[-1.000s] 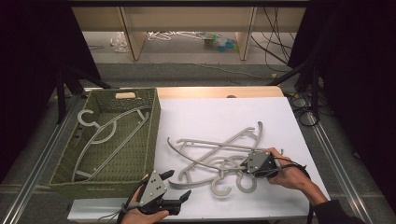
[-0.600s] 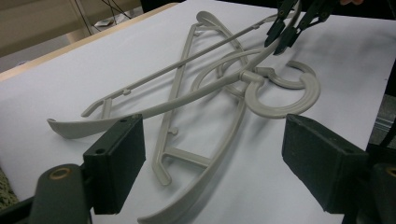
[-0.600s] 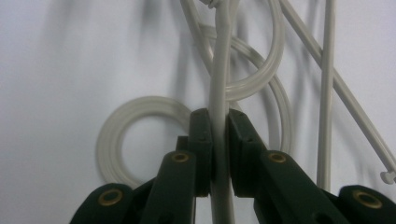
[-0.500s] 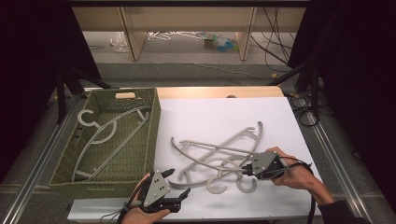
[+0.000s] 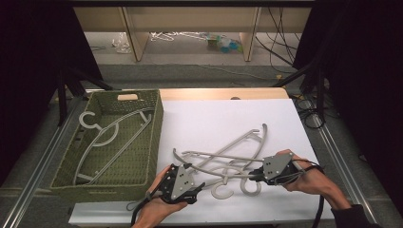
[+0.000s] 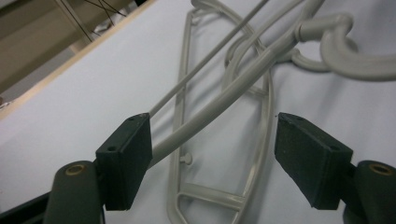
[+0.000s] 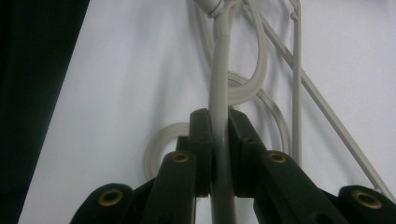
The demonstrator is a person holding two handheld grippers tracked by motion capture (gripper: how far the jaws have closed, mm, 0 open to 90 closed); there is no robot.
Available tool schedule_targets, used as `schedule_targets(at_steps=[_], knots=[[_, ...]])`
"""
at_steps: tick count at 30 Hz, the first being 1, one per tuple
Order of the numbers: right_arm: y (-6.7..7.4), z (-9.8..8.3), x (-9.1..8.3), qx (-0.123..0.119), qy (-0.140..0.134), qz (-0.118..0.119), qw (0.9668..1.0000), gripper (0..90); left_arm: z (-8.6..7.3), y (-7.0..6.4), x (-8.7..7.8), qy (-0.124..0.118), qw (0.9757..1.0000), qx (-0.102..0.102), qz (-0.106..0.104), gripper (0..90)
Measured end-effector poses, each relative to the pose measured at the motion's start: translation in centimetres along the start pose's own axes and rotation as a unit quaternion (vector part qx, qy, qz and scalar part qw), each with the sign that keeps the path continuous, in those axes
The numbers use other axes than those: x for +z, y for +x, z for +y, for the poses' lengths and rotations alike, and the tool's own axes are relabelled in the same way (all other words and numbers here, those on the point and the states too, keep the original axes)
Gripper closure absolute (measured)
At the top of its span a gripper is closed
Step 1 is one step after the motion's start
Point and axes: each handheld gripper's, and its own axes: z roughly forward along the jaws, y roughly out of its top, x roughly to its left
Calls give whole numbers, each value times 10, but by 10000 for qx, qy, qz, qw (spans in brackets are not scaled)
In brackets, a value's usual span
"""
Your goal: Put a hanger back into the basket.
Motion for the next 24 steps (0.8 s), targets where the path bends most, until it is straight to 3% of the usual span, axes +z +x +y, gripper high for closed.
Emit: schedule_targets(at_steps=[3, 6, 7, 12, 15, 19, 24], knots=[[2, 2, -2, 11, 30, 72, 10000, 815, 4, 0, 7, 151, 9997, 179, -37, 297], [3, 3, -4, 19, 9, 86, 10000, 815, 8, -2, 15, 116, 9994, 277, -145, 324], [4, 3, -5, 32, 32, 85, 10000, 815, 10, -2, 17, 153, 9989, 408, -148, 336], [4, 4, -5, 9, -21, 151, 9999, 815, 15, -4, 27, 174, 9975, 647, -232, 369], [4, 5, -7, -19, -37, 123, 9999, 815, 21, -5, 31, 198, 9951, 897, -353, 416], [4, 4, -7, -10, -54, 151, 9999, 814, 23, -5, 37, 271, 9928, 1065, -480, 466], [4, 5, -8, -31, -19, 183, 9998, 814, 25, -6, 41, 180, 9913, 1136, -643, 575]])
